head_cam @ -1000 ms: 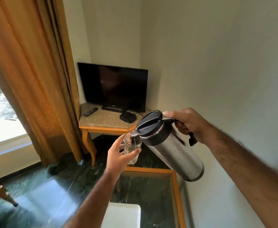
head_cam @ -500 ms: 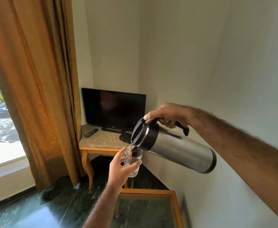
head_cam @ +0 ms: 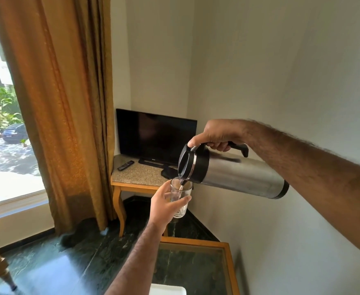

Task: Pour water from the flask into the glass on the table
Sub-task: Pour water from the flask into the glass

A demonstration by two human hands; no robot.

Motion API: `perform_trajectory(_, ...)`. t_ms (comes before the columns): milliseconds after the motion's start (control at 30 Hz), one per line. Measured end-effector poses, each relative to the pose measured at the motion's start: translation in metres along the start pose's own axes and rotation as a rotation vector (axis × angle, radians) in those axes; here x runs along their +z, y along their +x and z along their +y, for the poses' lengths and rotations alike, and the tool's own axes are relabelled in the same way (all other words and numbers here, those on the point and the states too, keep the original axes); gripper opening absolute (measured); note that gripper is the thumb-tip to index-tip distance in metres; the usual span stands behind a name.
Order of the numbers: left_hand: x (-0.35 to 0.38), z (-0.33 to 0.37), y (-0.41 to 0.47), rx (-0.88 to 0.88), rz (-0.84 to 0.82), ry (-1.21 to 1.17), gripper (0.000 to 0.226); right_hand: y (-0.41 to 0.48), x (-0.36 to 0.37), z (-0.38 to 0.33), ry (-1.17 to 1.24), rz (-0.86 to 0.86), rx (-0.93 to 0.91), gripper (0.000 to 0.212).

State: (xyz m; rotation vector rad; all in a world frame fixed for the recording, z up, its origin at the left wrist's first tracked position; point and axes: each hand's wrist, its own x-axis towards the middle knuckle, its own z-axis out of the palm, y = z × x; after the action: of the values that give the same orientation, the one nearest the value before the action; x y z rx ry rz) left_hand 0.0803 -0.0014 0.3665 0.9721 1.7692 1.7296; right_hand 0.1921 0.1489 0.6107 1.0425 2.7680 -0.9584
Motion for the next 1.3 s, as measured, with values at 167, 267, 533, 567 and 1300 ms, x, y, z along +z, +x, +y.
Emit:
perform_trajectory(167, -0.006, 0.003, 0.001, 0.014, 0.01, 0.004, 0.057, -0.002, -0.003, -0.016, -0.038, 0.017, -0.003, 0.054)
perform_trajectory(267, -0.009, 0.004, 0.001, 0.023, 0.015, -0.001, 0.051, -0.002, -0.004, -0.022, -0.054, 0.006, -0.01, 0.054)
perform_trajectory(533, -0.013, 0.005, 0.004, 0.025, 0.031, -0.02, 0.056, -0.004, -0.008, -0.037, -0.09, 0.002, -0.008, 0.047)
perform_trajectory(567, -0.013, 0.005, 0.004, 0.026, 0.032, -0.018, 0.055, -0.003, -0.008, -0.038, -0.094, 0.006, -0.005, 0.05)
perform_trajectory(1300, -0.017, 0.0, 0.007, 0.059, 0.01, -0.027, 0.053, 0.008, -0.009, -0.046, -0.123, 0.006, 0.047, 0.055)
